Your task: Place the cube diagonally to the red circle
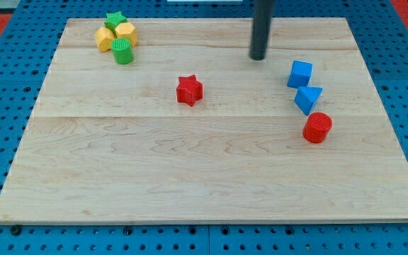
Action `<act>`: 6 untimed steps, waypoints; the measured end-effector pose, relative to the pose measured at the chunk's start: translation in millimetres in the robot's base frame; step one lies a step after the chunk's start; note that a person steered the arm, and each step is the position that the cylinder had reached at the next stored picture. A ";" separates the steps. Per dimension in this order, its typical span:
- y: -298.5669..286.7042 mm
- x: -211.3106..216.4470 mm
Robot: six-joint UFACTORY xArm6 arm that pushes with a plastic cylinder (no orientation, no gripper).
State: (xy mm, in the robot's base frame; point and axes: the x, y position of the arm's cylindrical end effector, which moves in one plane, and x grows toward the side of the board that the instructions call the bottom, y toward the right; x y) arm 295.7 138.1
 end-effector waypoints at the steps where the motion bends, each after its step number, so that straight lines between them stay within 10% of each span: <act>1: 71.1 19.2; 3: -92.5 80.5; 5: 8.0 37.3; 6: 99.3 82.3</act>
